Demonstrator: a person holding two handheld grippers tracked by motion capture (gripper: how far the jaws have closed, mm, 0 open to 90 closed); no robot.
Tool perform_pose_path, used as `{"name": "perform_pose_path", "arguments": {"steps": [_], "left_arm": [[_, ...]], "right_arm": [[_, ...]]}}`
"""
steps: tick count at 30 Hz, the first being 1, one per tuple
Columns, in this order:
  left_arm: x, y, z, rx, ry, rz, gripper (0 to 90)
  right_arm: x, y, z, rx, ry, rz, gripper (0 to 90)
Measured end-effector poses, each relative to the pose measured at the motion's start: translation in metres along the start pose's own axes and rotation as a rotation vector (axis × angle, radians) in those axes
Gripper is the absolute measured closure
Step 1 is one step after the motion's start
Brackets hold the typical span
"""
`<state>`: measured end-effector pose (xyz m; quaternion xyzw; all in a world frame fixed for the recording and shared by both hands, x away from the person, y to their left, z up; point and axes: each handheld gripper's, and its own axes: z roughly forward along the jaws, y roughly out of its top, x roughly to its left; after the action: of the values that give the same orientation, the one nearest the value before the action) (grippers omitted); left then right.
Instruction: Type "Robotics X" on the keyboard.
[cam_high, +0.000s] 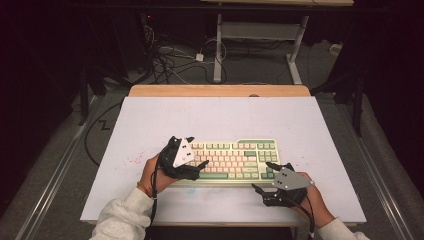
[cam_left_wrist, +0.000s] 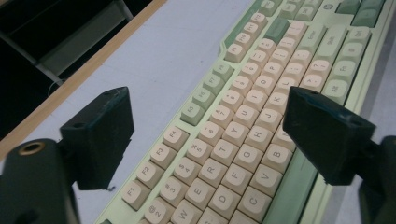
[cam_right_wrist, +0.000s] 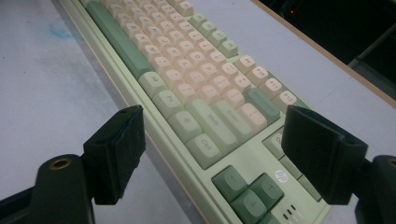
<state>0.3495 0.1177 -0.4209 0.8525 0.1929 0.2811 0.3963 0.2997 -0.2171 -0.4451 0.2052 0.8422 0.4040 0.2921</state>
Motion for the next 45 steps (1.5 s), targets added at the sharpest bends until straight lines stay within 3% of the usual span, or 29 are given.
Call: {"name": "perform_pose_path", "arguments": {"steps": [5,8,13,25,33,45], "left_arm": [[0.001,-0.006,-0.008,-0.014,0.021,-0.004,15.8],[0.002,-0.010,-0.013,-0.016,0.033,0.000,15.8],[0.000,-0.018,-0.023,-0.006,0.044,0.006,15.8],[-0.002,-0.042,-0.045,0.014,0.063,-0.015,15.8],[-0.001,-0.060,-0.055,0.027,0.096,-0.080,15.8],[-0.008,-0.080,-0.065,0.063,0.117,-0.094,15.8]], "right_arm": [[0.000,0.000,0.000,0.001,-0.001,0.005,24.6],[0.000,0.000,-0.001,-0.006,-0.011,0.008,30.4],[-0.004,-0.001,-0.003,-0.010,0.024,0.020,51.8],[-0.008,0.005,-0.003,0.002,0.082,0.047,89.9],[-0.012,0.014,0.010,0.027,0.065,0.046,90.0],[-0.010,0.046,0.042,0.047,0.095,0.035,90.0]]}}
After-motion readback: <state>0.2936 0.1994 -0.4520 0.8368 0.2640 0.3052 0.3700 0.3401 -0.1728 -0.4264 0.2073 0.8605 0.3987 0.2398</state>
